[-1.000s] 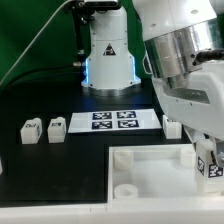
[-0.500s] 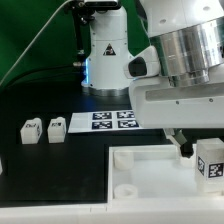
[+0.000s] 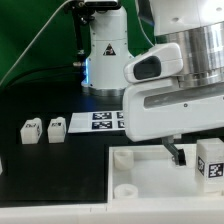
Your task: Assemble one leg
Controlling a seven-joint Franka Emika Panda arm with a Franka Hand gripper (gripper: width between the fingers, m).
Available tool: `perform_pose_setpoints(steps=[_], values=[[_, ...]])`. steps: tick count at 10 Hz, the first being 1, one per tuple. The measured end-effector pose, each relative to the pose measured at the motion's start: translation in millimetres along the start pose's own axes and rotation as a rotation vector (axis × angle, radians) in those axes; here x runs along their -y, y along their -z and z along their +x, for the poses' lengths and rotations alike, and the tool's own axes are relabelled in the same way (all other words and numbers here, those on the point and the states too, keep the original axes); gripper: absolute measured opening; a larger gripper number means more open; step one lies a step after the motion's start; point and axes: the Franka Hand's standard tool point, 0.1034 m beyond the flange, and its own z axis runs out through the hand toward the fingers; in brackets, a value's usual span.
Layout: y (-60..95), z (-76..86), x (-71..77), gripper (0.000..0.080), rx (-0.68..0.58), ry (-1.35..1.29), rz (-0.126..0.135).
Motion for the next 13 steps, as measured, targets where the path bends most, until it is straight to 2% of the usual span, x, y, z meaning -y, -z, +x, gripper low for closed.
perform_pose_setpoints(steps=[2, 3, 5, 7, 10, 12, 13], values=[[-0.1, 0.0, 0.1, 0.0385, 0.000, -0.010, 0.001], [-0.5, -0.3, -2.0, 0.0304, 0.001, -0.169, 0.003], [-0.3, 0.0, -4.7, 0.0303, 0.001, -0.377, 0.007], [-1.1, -5.0, -3.7, 0.0303, 0.010, -0.803, 0.040], [-4.0, -7.8, -0.4, 0.0303, -0.003, -1.371, 0.122], [-3.6, -7.8, 3.0, 0.0303, 0.001, -1.430, 0.129], [-4.2, -8.2, 2.8, 0.0342, -0.001, -1.385, 0.127]])
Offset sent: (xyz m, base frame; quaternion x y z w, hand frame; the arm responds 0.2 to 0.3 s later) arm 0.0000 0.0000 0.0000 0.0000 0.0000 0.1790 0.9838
